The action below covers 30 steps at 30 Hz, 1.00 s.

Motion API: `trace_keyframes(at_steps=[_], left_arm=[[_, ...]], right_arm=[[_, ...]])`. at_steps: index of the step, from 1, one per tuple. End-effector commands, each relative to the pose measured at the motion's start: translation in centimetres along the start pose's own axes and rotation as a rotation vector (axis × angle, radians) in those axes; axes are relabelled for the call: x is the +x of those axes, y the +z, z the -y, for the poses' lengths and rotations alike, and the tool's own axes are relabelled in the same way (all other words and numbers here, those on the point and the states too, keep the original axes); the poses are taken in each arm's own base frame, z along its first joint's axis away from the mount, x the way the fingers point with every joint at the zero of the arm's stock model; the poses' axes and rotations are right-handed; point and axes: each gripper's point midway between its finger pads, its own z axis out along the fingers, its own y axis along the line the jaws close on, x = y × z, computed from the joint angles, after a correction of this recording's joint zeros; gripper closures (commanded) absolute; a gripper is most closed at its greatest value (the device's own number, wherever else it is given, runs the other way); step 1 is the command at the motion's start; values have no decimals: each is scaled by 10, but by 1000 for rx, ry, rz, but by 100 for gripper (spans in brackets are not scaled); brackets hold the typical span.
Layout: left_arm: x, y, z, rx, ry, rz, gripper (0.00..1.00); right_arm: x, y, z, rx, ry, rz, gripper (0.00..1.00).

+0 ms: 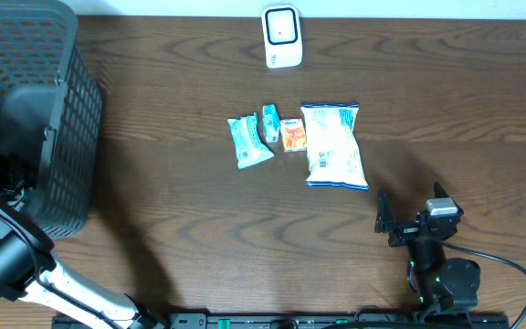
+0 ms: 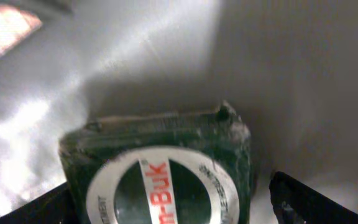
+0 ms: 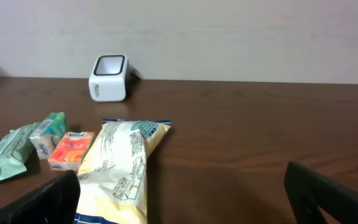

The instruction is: Scan the item barcode

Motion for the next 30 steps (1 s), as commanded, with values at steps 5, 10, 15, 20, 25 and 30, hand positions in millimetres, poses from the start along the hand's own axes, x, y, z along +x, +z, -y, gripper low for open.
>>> trace_keyframes(at_steps=[5,10,15,20,25,30], left_arm=[[34,36,-4,-3,-31,-106,13],[33,36,-3,1,-31,-105,33],[31,32,-1,11,-32,-104,48],[26,15,8,58,-33,-85,48],[14,-19,24,152,-27,-10,48],[1,-73,41,264,-37,109,48]], right_arm=[[1,0,-1,-5,6,0,1],[1,0,-1,-5,6,0,1],[1,0,-1,-5,6,0,1],[1,0,-1,-5,6,0,1],[1,0,-1,-5,6,0,1],[1,0,-1,-5,6,0,1]])
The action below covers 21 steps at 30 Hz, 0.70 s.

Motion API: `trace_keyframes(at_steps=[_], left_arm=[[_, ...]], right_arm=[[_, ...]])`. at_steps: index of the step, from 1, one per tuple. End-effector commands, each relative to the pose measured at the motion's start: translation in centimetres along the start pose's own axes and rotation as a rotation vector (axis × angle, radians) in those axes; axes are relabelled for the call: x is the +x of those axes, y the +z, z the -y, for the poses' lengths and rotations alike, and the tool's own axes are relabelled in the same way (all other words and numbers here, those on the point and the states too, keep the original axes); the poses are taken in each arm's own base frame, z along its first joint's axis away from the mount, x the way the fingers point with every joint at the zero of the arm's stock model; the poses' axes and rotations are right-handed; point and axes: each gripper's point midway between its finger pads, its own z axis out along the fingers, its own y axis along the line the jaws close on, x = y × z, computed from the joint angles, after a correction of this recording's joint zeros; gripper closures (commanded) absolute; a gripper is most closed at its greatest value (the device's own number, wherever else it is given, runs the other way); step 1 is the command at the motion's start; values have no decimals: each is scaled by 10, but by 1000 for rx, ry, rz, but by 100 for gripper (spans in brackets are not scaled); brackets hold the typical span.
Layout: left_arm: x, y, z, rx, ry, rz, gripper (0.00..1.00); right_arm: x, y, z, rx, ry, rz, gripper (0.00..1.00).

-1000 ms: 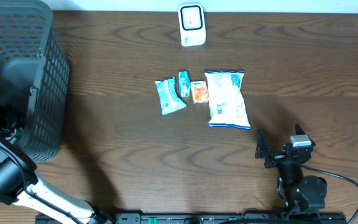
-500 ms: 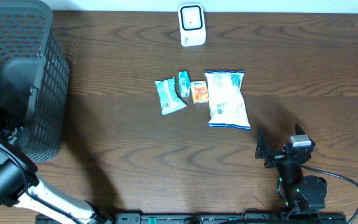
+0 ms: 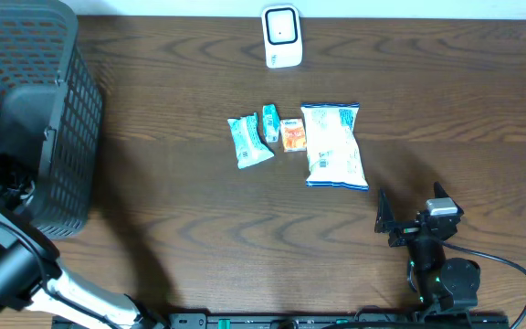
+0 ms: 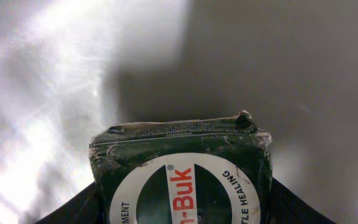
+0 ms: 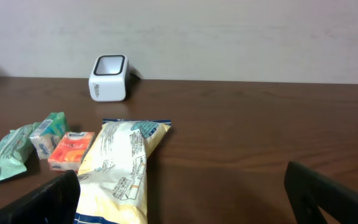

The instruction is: Scan the item barcode

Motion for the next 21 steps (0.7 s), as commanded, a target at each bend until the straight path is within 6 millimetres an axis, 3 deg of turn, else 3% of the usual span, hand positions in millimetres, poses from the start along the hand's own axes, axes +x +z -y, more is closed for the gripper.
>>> trace_keyframes(at_steps=[1,8,12,15,21], left_arm=[[-13,-53,30,141,-17,118,48],[-18,-143,99,481,28,280,48],[-7,-181,138,633,75,312,48],[11,-193,168,708,137,288,48],[61,-193,231,784,300,193,48]], right_arm=[[1,0,-1,-6,6,0,1],[1,0,-1,-6,6,0,1],[1,0,-1,-6,6,0,1],[1,0,-1,-6,6,0,1],[1,0,-1,-6,6,0,1]])
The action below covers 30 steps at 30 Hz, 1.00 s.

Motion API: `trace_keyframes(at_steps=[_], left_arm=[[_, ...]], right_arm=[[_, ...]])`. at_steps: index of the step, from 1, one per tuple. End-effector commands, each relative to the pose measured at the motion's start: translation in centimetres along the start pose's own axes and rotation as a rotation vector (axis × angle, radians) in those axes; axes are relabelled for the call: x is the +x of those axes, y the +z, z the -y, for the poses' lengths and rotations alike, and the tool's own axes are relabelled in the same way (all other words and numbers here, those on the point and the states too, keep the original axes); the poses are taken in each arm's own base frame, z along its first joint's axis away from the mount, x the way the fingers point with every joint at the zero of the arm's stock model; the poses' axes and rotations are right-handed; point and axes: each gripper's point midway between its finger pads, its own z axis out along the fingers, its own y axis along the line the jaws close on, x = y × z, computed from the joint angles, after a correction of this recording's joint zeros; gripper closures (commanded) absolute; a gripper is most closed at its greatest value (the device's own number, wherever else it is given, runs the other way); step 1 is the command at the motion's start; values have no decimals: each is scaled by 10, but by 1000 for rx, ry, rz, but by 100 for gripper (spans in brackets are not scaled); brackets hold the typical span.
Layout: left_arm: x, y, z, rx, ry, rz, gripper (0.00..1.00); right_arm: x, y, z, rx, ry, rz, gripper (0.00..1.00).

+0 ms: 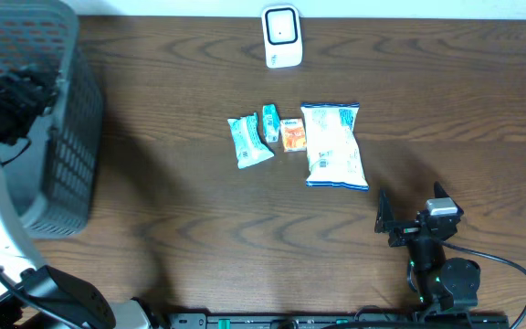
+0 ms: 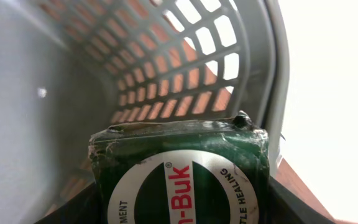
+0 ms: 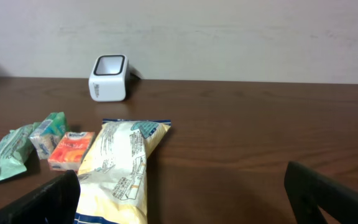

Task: Scan the item barcode
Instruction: 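Lift the tin out of the basket and carry it toward the scanner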

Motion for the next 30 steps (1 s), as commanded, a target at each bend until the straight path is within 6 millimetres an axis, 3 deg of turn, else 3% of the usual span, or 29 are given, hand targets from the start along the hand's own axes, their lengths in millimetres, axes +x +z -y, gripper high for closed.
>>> trace_keyframes(at_steps=[1,5,9,14,18,20,24,30], left_arm=[[24,12,50,131,60,-78,48],[18,19,68,153,134,-32,48],[4,16,59,95,142,34,48],[-11,1,46,55,128,92,48],[-21,-20,51,68,92,150,48],[-26,-34,65,104,80,187,48],[-23,-64,115,294,125,203,48],[11,-88,186,526,203,126,48]], right_arm=[[1,0,-1,-5,6,0,1],[1,0,-1,-5,6,0,1],[1,0,-1,-5,6,0,1],[1,0,-1,-5,6,0,1],[1,0,-1,-5,6,0,1],[1,0,-1,-5,6,0,1],[1,0,-1,-5,6,0,1],[1,0,-1,-5,6,0,1]])
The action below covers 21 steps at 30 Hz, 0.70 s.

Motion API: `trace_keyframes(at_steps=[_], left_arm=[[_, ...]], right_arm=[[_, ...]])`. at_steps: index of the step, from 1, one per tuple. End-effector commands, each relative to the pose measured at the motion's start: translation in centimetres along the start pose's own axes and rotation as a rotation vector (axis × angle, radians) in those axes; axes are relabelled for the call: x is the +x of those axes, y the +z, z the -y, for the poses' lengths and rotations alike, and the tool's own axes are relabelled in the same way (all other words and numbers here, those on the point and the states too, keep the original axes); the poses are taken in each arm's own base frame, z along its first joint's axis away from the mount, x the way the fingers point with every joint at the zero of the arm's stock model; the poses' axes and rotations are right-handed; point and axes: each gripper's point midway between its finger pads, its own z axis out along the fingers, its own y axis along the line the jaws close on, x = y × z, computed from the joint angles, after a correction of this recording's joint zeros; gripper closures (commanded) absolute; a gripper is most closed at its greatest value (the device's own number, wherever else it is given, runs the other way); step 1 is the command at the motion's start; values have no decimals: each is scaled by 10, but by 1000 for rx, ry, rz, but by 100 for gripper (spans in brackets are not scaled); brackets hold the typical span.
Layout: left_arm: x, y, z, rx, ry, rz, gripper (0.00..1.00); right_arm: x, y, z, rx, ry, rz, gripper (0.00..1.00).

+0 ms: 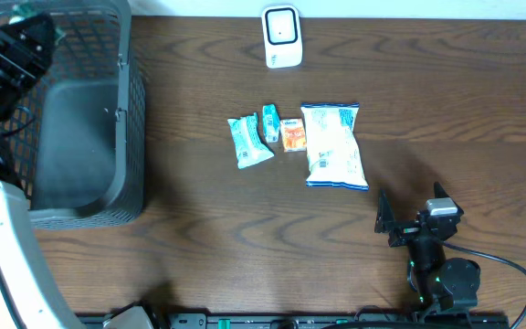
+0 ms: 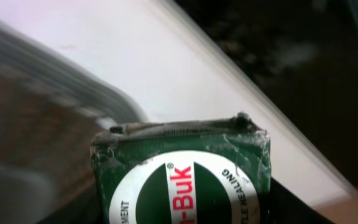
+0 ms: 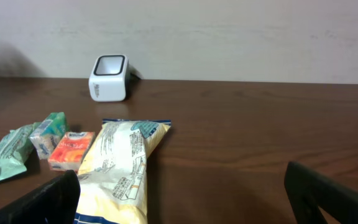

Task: Scan the item barcode
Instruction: 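Lift the tin out of the basket and carry it toward the scanner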

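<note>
My left gripper (image 2: pixel 182 210) is shut on a dark green packet (image 2: pixel 185 177) with a white oval label reading "-Buk". In the overhead view the left gripper (image 1: pixel 18 44) is raised over the far left corner of the grey basket (image 1: pixel 133 137). The white scanner (image 1: pixel 281 37) stands at the table's far edge, and is also in the right wrist view (image 3: pixel 109 76). My right gripper (image 3: pixel 188 199) rests open and empty near the front right (image 1: pixel 411 225), facing the scanner.
Mid-table lie a teal packet (image 1: pixel 248 142), a small teal box (image 1: pixel 270 122), an orange box (image 1: pixel 292 134) and a large yellow-white snack bag (image 1: pixel 334 146). The right arm's cable (image 1: pixel 510 274) trails at the front right.
My left gripper has risen with the green packet from inside the basket to above its rim. The basket now sits further right, its inside open to the overhead view. The right arm is unchanged.
My left gripper was open around the green packet on the basket floor. It was then shut on the packet. Later it held the packet up against the mesh wall, and now holds it above the basket. The right arm and the table items stayed put.
</note>
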Motion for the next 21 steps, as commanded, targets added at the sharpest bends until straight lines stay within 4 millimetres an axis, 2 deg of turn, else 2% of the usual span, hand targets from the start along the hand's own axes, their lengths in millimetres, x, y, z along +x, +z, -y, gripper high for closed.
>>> trace_keyframes(at_steps=[1,5,8,12,21], left_arm=[[27,3,51,165,-18,-109,48],[64,17,88,256,31,-212,48],[97,28,99,269,70,-297,48],[143,44,87,147,131,-393,48],[245,74,36,-183,318,-642,48]], right_arm=[[0,0,-1,-5,6,1,1],[1,0,-1,-5,6,0,1],[1,0,-1,-5,6,0,1],[0,0,-1,-5,6,1,1],[1,0,-1,-5,6,0,1]])
